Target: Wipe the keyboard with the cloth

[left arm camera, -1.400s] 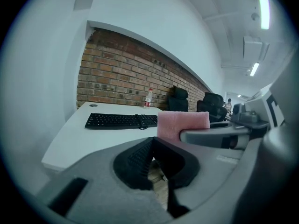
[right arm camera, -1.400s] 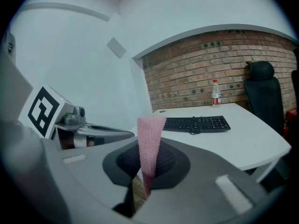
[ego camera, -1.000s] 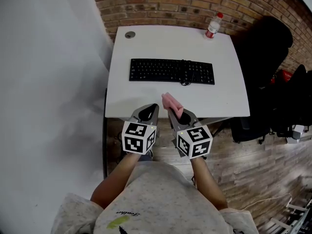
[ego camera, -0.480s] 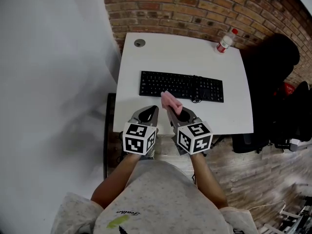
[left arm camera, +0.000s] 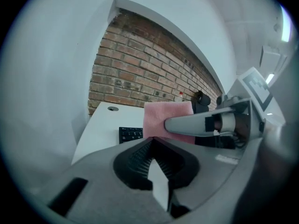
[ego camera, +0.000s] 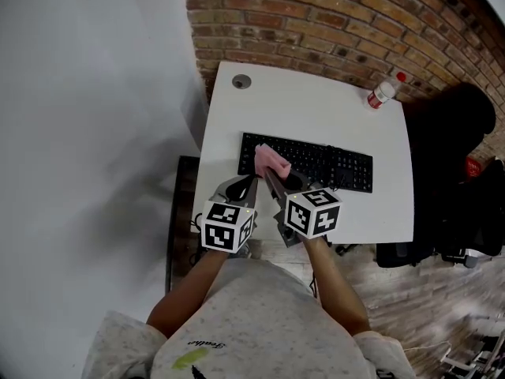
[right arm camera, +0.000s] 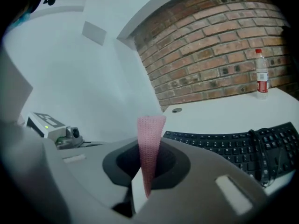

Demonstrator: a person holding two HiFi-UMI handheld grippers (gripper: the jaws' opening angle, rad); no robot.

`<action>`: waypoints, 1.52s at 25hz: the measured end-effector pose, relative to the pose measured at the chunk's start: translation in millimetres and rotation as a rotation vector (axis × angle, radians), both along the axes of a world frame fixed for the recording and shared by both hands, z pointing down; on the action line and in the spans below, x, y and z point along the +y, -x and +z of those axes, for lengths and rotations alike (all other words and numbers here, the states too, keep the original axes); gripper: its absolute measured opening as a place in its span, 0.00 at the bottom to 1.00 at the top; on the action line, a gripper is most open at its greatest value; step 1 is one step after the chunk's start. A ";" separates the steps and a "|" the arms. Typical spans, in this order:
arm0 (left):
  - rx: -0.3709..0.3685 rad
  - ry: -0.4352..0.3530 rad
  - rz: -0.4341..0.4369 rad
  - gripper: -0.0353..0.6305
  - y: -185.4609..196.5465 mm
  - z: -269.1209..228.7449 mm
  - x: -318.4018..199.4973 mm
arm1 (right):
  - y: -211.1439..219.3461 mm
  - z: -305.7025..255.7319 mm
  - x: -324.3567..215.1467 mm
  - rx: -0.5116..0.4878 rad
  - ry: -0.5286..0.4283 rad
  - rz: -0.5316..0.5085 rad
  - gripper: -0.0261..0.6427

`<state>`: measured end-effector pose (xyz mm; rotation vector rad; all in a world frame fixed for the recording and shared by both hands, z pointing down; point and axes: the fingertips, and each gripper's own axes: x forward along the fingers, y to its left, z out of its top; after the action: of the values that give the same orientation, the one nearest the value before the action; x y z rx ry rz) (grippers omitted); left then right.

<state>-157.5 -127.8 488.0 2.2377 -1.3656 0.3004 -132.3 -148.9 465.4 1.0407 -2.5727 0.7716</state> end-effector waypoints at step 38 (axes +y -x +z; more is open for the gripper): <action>-0.044 0.058 -0.100 0.05 5.5 19.8 -63.1 | 11.0 67.6 -99.6 -0.055 0.329 0.018 0.08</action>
<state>-163.1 -190.9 507.8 2.1189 -1.4677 0.3512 -143.3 -248.6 532.9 0.9496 -2.3706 1.1938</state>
